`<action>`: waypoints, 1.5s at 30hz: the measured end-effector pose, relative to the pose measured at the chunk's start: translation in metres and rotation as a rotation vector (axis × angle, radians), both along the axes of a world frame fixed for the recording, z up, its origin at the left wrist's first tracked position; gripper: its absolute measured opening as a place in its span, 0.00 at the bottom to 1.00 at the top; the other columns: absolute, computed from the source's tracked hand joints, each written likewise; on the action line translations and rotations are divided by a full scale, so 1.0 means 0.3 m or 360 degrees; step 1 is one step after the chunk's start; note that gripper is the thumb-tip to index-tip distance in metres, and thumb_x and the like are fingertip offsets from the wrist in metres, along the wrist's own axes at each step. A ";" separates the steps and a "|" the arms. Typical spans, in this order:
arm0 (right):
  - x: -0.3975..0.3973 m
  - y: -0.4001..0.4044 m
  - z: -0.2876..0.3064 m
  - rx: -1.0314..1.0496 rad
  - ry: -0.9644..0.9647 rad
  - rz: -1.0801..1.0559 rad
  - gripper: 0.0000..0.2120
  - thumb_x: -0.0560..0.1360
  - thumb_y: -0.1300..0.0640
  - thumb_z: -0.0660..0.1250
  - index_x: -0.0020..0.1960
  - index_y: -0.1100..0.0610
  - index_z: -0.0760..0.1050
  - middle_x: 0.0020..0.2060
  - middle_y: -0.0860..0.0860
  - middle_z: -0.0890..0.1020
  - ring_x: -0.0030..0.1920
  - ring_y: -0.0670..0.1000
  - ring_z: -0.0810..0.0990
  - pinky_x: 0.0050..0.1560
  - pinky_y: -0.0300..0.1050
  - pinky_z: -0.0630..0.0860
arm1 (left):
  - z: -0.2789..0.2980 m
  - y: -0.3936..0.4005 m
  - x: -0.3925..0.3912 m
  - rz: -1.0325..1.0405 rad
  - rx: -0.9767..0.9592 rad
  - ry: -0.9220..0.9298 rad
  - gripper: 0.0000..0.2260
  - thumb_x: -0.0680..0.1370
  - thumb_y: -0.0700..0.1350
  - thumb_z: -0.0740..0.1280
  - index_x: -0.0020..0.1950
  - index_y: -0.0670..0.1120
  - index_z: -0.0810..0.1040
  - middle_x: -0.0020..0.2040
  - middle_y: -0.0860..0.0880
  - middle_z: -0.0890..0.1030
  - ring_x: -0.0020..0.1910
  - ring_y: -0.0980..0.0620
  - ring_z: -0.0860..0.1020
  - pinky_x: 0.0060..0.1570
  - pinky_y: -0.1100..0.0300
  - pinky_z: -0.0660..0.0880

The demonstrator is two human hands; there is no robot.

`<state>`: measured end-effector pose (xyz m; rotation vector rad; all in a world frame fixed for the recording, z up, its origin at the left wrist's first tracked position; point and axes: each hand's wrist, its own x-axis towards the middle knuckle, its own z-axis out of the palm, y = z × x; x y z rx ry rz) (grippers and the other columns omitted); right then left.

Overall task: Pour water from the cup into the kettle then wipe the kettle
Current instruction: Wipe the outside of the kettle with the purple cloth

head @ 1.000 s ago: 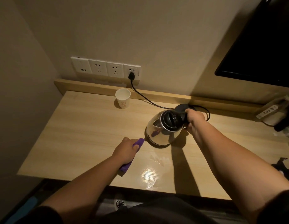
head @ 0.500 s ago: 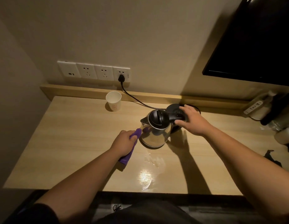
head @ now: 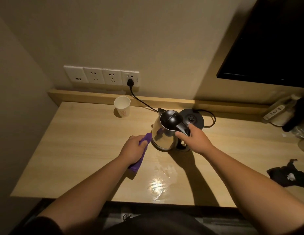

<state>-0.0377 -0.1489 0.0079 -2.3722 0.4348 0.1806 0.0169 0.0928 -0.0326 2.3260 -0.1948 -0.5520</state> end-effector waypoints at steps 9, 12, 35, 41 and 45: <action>-0.020 -0.042 -0.010 0.0666 -0.0183 -0.0355 0.12 0.77 0.46 0.68 0.47 0.55 0.78 0.38 0.54 0.81 0.41 0.53 0.80 0.44 0.52 0.77 | 0.041 -0.058 0.016 0.0068 -0.0224 -0.0141 0.17 0.82 0.51 0.58 0.71 0.52 0.69 0.62 0.50 0.72 0.53 0.54 0.74 0.48 0.61 0.69; -0.035 -0.048 -0.012 0.0771 -0.0137 -0.0401 0.15 0.78 0.45 0.66 0.49 0.58 0.78 0.36 0.53 0.79 0.39 0.52 0.78 0.44 0.50 0.77 | 0.072 -0.100 0.028 0.0096 -0.0284 -0.0270 0.17 0.82 0.51 0.58 0.72 0.53 0.68 0.62 0.51 0.72 0.52 0.55 0.74 0.46 0.64 0.70; -0.113 -0.088 -0.084 0.1009 0.0036 -0.0519 0.10 0.80 0.50 0.65 0.56 0.54 0.76 0.49 0.56 0.81 0.52 0.55 0.79 0.52 0.48 0.76 | 0.062 -0.302 0.093 -0.0145 -0.0079 -0.0803 0.15 0.83 0.51 0.57 0.67 0.48 0.73 0.61 0.49 0.72 0.57 0.54 0.70 0.51 0.60 0.74; -0.138 -0.108 -0.106 0.1131 0.0071 -0.0636 0.12 0.79 0.49 0.66 0.59 0.53 0.77 0.54 0.58 0.81 0.57 0.58 0.78 0.61 0.56 0.76 | -0.035 -0.237 0.169 -0.0027 0.0047 -0.0470 0.16 0.83 0.53 0.53 0.61 0.47 0.75 0.58 0.48 0.73 0.51 0.52 0.73 0.50 0.55 0.75; -0.115 -0.102 -0.085 0.1071 0.0035 -0.0606 0.11 0.79 0.49 0.66 0.57 0.53 0.77 0.50 0.56 0.81 0.52 0.55 0.79 0.51 0.47 0.75 | -0.037 -0.210 0.231 -0.0092 0.0160 -0.0313 0.16 0.83 0.53 0.52 0.58 0.48 0.76 0.56 0.46 0.74 0.47 0.50 0.76 0.49 0.53 0.75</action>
